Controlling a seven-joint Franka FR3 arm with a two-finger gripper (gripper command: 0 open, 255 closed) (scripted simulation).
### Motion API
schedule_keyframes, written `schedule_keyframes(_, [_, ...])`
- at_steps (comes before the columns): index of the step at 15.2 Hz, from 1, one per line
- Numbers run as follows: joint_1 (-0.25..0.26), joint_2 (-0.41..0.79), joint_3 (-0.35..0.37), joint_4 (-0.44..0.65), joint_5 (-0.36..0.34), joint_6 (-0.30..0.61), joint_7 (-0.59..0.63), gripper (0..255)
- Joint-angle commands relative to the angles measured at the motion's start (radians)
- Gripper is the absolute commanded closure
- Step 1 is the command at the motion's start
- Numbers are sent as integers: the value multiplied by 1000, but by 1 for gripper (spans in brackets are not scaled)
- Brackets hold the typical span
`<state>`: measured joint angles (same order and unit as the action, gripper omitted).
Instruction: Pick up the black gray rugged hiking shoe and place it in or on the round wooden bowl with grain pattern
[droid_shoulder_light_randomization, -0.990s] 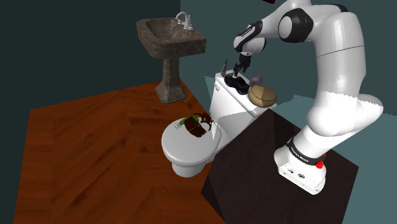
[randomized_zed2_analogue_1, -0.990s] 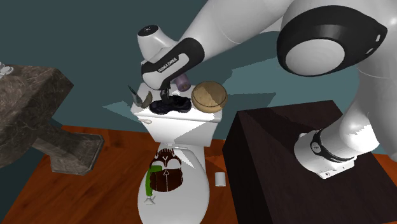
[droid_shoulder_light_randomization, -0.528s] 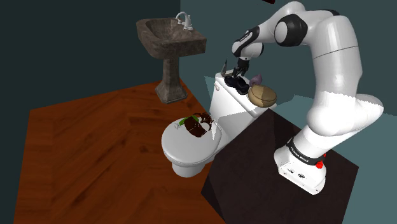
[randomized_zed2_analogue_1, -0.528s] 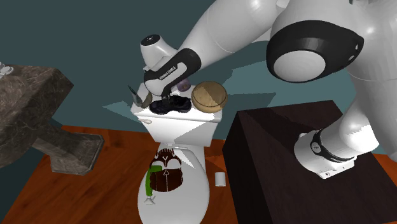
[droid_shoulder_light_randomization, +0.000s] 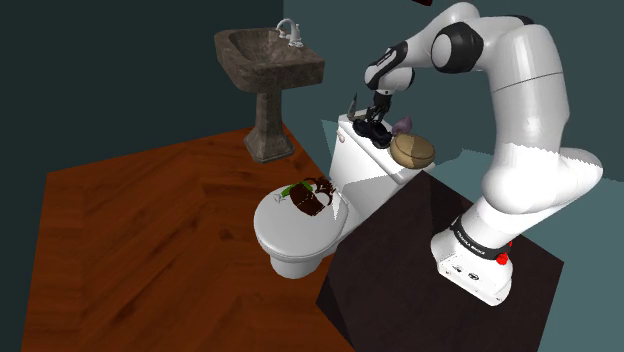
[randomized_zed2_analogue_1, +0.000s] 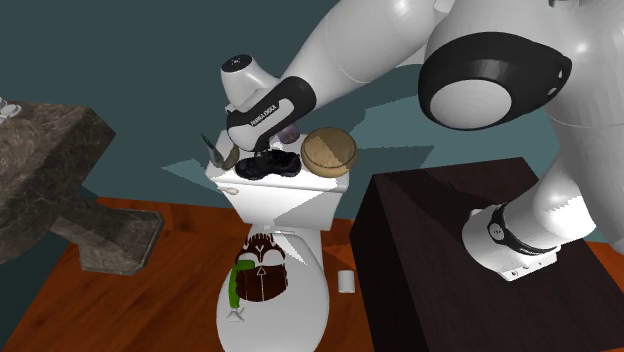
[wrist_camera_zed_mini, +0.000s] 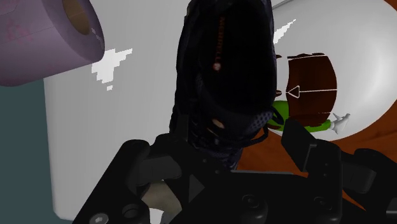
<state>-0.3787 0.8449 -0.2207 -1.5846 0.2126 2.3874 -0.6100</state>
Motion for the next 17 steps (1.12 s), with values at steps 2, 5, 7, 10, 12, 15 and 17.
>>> schedule_keyframes(2, [0, 2, 0, 0, 0, 0, 0, 255])
schedule_keyframes(5, [0, 2, 0, 1, 0, 0, 1, 255])
schedule_keyframes(7, [0, 2, 0, 1, 0, 0, 1, 255])
schedule_keyframes(10, [3, -20, -4, -8, -4, -13, 1, 255])
schedule_keyframes(12, [6, -40, -8, -14, -7, -28, 3, 255])
schedule_keyframes(15, [10, -70, -14, -21, -13, -50, 6, 255])
schedule_keyframes(17, [13, -89, -18, -24, -17, -66, 8, 255])
